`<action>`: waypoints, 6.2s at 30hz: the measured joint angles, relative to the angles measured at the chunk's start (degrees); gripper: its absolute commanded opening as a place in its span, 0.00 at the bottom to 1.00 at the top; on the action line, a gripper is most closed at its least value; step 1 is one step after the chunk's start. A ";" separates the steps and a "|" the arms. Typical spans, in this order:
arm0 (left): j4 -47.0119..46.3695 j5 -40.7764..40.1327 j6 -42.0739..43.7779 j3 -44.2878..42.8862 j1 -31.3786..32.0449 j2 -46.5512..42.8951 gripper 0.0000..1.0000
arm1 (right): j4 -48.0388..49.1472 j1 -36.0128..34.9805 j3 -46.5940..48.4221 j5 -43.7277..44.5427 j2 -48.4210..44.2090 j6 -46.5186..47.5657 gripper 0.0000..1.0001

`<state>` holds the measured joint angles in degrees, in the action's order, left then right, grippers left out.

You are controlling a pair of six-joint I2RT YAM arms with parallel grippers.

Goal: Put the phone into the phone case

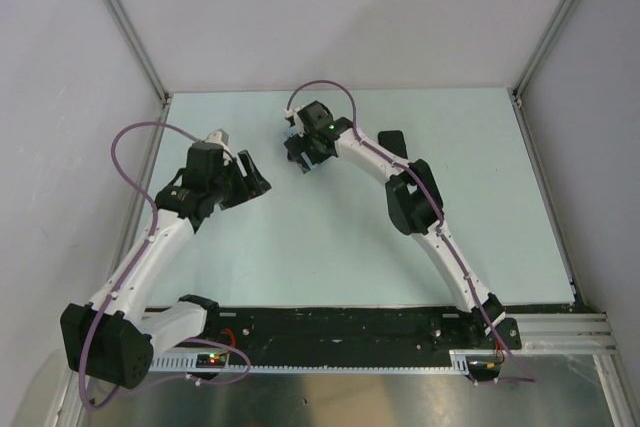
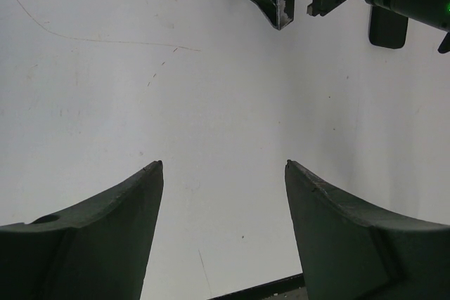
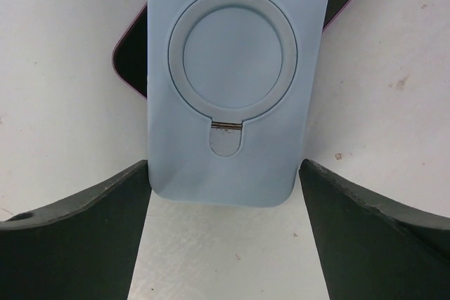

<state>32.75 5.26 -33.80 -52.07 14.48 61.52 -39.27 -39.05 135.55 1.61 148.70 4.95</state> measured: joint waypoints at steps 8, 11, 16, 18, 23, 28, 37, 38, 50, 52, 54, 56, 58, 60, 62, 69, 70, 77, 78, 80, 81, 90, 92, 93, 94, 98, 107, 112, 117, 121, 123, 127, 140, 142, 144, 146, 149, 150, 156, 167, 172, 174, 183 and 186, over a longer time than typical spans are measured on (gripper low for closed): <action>0.00 0.00 0.00 0.00 0.00 -0.02 0.74 | 0.15 -0.15 -0.59 0.24 -0.31 -0.46 0.58; 0.00 -0.02 -0.04 0.00 0.00 -0.02 0.75 | 0.50 0.13 -4.52 -2.16 -2.93 -1.40 0.57; -0.26 -0.07 -0.26 0.24 0.00 -0.09 0.74 | 2.19 1.62 -20.06 -12.39 -15.72 -6.23 0.57; -0.68 -0.07 -0.52 0.90 0.00 -0.17 0.74 | 5.35 2.89 -30.12 -19.04 -24.28 -10.10 0.57; -2.56 0.20 -2.25 3.69 0.00 -0.13 0.74 | 15.96 5.42 -48.39 -32.85 -38.88 -20.17 0.57; -6.08 1.57 -6.32 7.56 0.15 0.07 0.74 | 30.03 4.31 -64.61 -42.91 -43.08 -31.71 0.58; -12.09 0.87 -19.04 12.83 1.92 -0.31 0.74 | 48.04 0.35 -81.61 -48.92 -43.08 -49.59 0.59; -12.22 0.28 -20.17 12.98 2.34 -0.24 0.74 | 49.90 0.37 -82.12 -49.07 -43.08 -51.23 0.59; -14.69 -6.49 -26.71 9.64 10.21 9.25 0.76 | 68.02 1.20 -87.08 -50.21 -39.76 -66.93 0.67; -14.71 -7.15 -26.95 8.41 10.75 10.84 0.76 | 70.79 1.33 -87.84 -51.01 -38.86 -68.59 0.68; -14.86 -7.80 -27.30 7.15 11.37 12.48 0.76 | 72.63 1.42 -88.21 -51.30 -38.62 -69.94 0.69; -15.08 -8.15 -27.69 5.81 11.93 14.38 0.76 | 73.72 1.64 -88.70 -51.30 -38.56 -71.01 0.71; -15.32 -8.22 -27.78 4.31 12.50 16.81 0.76 | 74.71 2.12 -89.29 -51.30 -38.56 -71.76 0.73; -15.58 -8.26 -27.87 2.75 13.03 19.43 0.76 | 75.47 2.64 -89.79 -51.39 -38.56 -72.32 0.76; -15.72 -8.26 -27.91 1.40 13.42 21.73 0.76 | 76.11 3.13 -90.27 -51.43 -38.56 -72.46 0.78; -15.89 -8.17 -27.93 -3.72 14.12 28.09 0.75 | 72.87 4.37 -92.89 -48.94 -41.68 -71.19 0.86; -15.96 -8.17 -27.91 -4.52 14.25 29.05 0.75 | 70.93 4.72 -93.61 -47.84 -42.60 -70.62 0.87; -16.85 -7.74 -27.67 -10.43 15.61 37.42 0.75 | 59.32 7.48 -97.63 -42.34 -48.87 -65.92 0.89; -17.05 -7.58 -27.61 -11.06 15.82 38.29 0.75 | 57.79 7.76 -97.92 -41.44 -50.10 -64.98 0.89; -17.16 -7.54 -27.02 -11.82 16.06 39.01 0.75 | 54.16 8.17 -98.25 -38.99 -52.98 -62.77 0.89; -17.00 -7.63 -26.18 -12.24 16.11 39.08 0.76 | 52.65 8.28 -98.27 -37.90 -54.21 -61.70 0.89; -12.11 -9.55 -5.97 -31.78 13.03 44.85 0.82 | 37.44 8.33 -98.36 -24.46 -69.35 -51.36 0.89; -9.84 -9.79 -1.18 -37.27 11.67 48.61 0.84 | 34.97 8.33 -98.29 -22.51 -71.43 -49.59 0.89; -8.76 -9.99 1.01 -39.65 11.04 50.64 0.84 | 33.64 8.33 -98.12 -21.57 -72.13 -48.72 0.89; -7.74 -10.27 2.80 -41.33 10.51 52.48 0.86 | 32.37 8.33 -97.85 -20.83 -72.65 -47.87 0.89; -3.23 -11.69 7.80 -44.70 8.61 58.55 0.89 | 28.50 8.33 -96.61 -18.43 -73.83 -45.24 0.89; 1.53 -12.68 11.82 -49.42 7.30 64.48 0.90 | 25.14 7.87 -96.39 -15.93 -76.00 -43.12 0.89; 1.86 -12.68 11.96 -51.89 7.43 66.40 0.89 | 24.48 7.61 -96.37 -15.52 -76.65 -42.66 0.89; 2.49 -12.68 11.91 -53.20 7.58 68.98 0.84 | 24.09 7.52 -96.37 -15.34 -76.91 -42.40 0.89; 3.69 -12.68 11.89 -55.06 7.69 70.27 0.77 | 23.63 7.52 -96.37 -15.32 -77.50 -42.32 0.89; 4.37 -12.66 11.87 -56.85 7.76 71.14 0.73 | 23.63 7.52 -96.35 -15.34 -77.92 -42.18 0.89; 6.05 -12.63 11.82 -59.63 7.76 72.63 0.71 | 23.63 7.52 -96.30 -15.39 -78.31 -42.12 0.89; 10.71 -13.35 11.93 -65.07 8.24 75.38 0.80 | 23.32 8.61 -96.06 -16.00 -78.44 -40.39 0.89; 11.28 -13.99 12.00 -65.33 8.46 75.47 0.80 | 23.08 8.87 -95.38 -16.00 -78.42 -40.04 0.89; 12.07 -14.34 12.33 -66.40 8.66 75.91 0.79 | 23.08 8.98 -94.38 -15.98 -78.38 -39.78 0.89; 12.94 -14.67 12.76 -67.73 8.76 76.56 0.78 | 23.15 9.07 -93.59 -15.98 -78.34 -39.60 0.89; 15.21 -15.17 13.46 -70.97 8.90 78.27 0.78 | 23.12 9.07 -92.74 -15.98 -78.20 -39.39 0.89; 16.15 -15.34 13.70 -72.57 8.94 79.14 0.79 | 23.15 9.07 -92.59 -15.98 -78.16 -39.34 0.88; 18.93 -15.69 14.36 -75.47 9.14 81.05 0.83 | 22.80 9.18 -91.82 -15.98 -78.03 -38.64 0.88; 21.68 -15.43 14.40 -77.88 9.05 82.31 0.81 | 21.86 10.38 -91.56 -16.31 -78.03 -37.27 0.89; 21.88 -14.73 14.56 -78.68 8.79 82.86 0.79 | 21.55 10.43 -91.52 -16.79 -78.03 -37.24 0.88; 21.97 -14.34 14.78 -78.86 8.68 82.95 0.79 | 21.53 10.47 -91.49 -17.09 -77.96 -37.22 0.88; 22.40 -13.66 14.95 -79.41 8.59 83.27 0.76 | 21.57 10.69 -91.03 -17.59 -76.91 -37.20 0.88; 22.27 -13.68 14.91 -79.21 8.59 83.25 0.74 | 21.57 10.73 -91.03 -17.57 -76.81 -37.20 0.88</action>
<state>55.02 -8.43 -18.90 -131.28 23.07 144.77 -17.69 -28.32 44.51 -15.97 71.90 -32.25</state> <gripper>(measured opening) 0.766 0.885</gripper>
